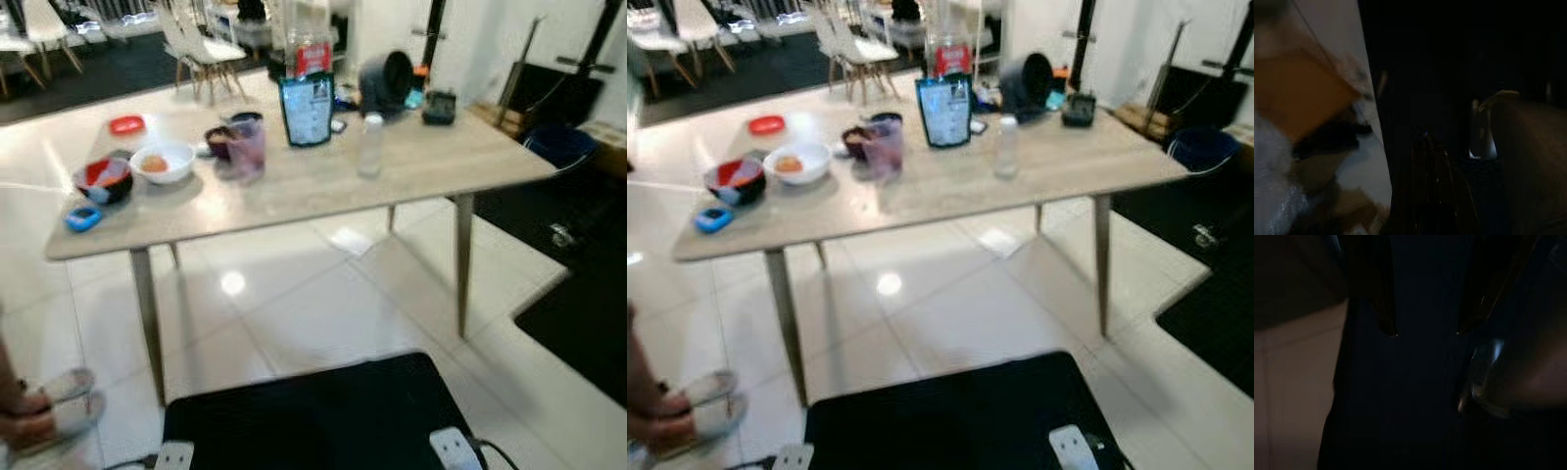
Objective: Restocking fridge
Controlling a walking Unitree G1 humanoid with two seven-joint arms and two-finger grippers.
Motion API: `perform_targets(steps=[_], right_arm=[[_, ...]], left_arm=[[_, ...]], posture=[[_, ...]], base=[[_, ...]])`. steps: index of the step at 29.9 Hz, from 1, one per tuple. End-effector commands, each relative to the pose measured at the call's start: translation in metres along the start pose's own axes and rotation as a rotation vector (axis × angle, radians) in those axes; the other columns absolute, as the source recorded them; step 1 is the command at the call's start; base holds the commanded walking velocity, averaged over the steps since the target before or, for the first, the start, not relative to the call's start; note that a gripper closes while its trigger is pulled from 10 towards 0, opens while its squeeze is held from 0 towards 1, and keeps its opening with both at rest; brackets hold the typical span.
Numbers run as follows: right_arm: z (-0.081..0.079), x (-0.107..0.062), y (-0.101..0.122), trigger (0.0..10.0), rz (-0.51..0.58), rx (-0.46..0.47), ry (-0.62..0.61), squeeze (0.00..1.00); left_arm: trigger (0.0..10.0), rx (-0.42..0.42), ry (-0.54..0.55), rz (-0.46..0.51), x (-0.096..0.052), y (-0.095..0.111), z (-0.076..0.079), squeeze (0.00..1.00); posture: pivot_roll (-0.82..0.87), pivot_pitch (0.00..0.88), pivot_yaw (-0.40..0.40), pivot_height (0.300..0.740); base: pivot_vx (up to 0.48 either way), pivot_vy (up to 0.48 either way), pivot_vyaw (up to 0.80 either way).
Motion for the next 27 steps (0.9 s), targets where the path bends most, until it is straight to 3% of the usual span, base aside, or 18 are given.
perform_targets(steps=[1,8,18,25,27], right_arm=[[-0.007,0.0,-0.005,10.0,-0.016,0.003,0.014,0.0],[-0.01,0.0,-0.006,10.0,-0.018,-0.002,0.018,0.0],[-0.034,0.004,0.014,10.0,0.009,-0.02,0.047,0.0],[-0.044,0.004,0.019,10.0,0.016,-0.025,0.059,0.0],[-0.057,0.004,0.018,10.0,0.015,-0.035,0.073,0.0]], left_arm=[[10.0,0.019,0.006,-0.055,-0.002,-0.016,-0.005,0.0],[10.0,0.02,0.007,-0.056,-0.002,-0.017,-0.004,0.0],[10.0,0.024,-0.014,-0.046,0.0,-0.011,0.01,0.0],[10.0,0.026,-0.016,-0.037,0.0,-0.008,0.01,0.0],[10.0,0.027,-0.013,-0.036,-0.001,-0.01,0.005,0.0]], posture=[[0.02,0.0,0.031,0.74],[0.02,0.0,0.031,0.74],[0.02,0.0,0.026,0.74],[0.02,0.0,0.026,0.74],[0.02,0.0,0.026,0.74]], base=[[0.285,0.0,0.0],[0.331,0.0,0.0],[0.387,0.0,0.0],[0.381,0.0,0.0],[0.401,0.0,0.0]])
Point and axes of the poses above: a point about 5 cm out from each wrist's last joint towards the gripper, its own x axis pointing out of the wrist towards the gripper, its own y axis along the axis of the wrist's last joint, z = x × y, the point moved 3 cm from there along x, pointing out of the wrist towards the gripper, and after that the axes turned 11 degrees about -x, right-handed, at the moved point
